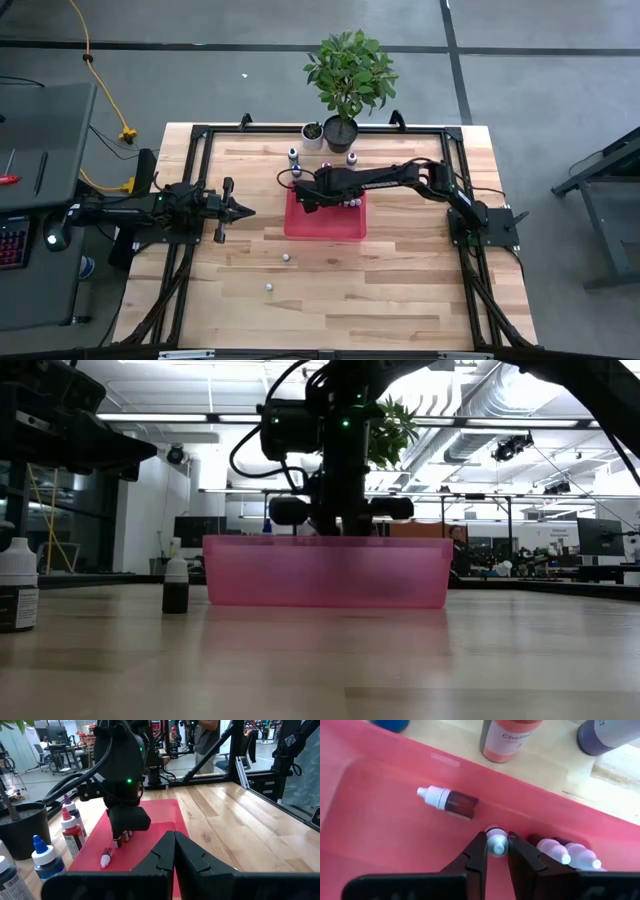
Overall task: Pick & Place food coloring
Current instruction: Put the small red food coloring bottle into the pink container
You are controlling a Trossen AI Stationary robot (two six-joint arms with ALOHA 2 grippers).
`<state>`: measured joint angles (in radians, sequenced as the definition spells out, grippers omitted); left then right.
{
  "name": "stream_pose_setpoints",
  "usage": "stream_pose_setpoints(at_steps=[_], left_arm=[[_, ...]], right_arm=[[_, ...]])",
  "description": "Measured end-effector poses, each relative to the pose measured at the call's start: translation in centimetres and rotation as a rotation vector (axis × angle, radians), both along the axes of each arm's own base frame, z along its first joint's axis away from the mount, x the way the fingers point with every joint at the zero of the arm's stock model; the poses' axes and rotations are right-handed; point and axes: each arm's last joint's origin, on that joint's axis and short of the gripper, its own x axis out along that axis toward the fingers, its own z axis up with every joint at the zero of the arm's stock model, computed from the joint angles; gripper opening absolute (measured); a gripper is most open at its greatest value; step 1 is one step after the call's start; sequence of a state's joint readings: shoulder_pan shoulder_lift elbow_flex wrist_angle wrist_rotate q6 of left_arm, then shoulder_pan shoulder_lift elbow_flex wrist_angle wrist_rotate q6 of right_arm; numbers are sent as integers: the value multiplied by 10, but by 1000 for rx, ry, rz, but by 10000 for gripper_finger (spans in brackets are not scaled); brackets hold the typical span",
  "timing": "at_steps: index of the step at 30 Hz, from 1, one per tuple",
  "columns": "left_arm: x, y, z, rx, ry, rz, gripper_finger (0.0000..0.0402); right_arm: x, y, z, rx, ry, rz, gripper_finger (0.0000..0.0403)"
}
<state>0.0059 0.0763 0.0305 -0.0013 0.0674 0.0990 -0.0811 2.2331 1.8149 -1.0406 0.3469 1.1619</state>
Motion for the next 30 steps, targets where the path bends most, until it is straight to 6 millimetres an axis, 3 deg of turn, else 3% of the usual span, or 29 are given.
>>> stream_pose_setpoints(at_steps=[10, 30], left_arm=[[0, 0, 0, 0, 0, 0, 0], [0, 0, 0, 0, 0, 0, 0]], right_arm=[[0, 0, 0, 5, 3, 18, 74], [1, 1, 1, 32, -12, 15, 76]])
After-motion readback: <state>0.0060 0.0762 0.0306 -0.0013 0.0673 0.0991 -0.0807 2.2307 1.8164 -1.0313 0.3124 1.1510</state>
